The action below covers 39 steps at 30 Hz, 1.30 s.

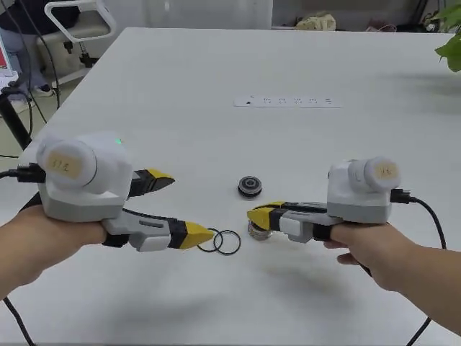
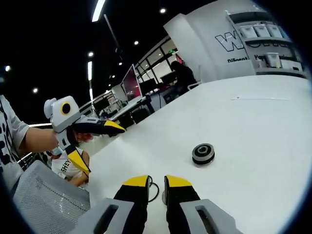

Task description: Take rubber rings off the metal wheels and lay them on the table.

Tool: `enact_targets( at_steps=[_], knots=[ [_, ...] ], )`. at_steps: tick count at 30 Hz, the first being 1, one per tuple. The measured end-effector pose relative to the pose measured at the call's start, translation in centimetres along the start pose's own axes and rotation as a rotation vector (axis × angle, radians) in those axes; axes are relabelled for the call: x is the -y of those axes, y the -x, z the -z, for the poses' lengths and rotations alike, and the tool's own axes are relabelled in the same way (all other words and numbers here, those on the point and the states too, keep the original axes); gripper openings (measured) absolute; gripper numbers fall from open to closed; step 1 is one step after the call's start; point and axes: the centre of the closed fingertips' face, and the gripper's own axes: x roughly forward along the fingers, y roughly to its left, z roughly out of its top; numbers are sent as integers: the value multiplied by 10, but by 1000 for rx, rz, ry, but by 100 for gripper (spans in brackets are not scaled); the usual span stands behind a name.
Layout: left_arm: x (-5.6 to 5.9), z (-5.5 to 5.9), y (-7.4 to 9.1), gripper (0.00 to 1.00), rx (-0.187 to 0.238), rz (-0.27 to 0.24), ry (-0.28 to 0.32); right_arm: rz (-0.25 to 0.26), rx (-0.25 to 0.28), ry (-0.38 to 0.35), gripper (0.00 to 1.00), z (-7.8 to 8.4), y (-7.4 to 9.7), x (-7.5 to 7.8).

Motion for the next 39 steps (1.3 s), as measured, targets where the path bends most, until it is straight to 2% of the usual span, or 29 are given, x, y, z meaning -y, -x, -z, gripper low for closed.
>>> enact_targets(
  at_steps=[13,25,34,39],
  knots=[
    [-16,-16,-11,64,17,-5,7,71,43,38,13,-19,12,25],
    [-26,-18,-26,61,1,0,-4,122,31,117,18,-25,16,45],
    [-33,-17,-40,56,-18,9,-8,144,6,153,21,-22,15,51],
    [-38,-16,-49,54,-23,15,19,150,-3,166,21,-21,13,54]
  ],
)
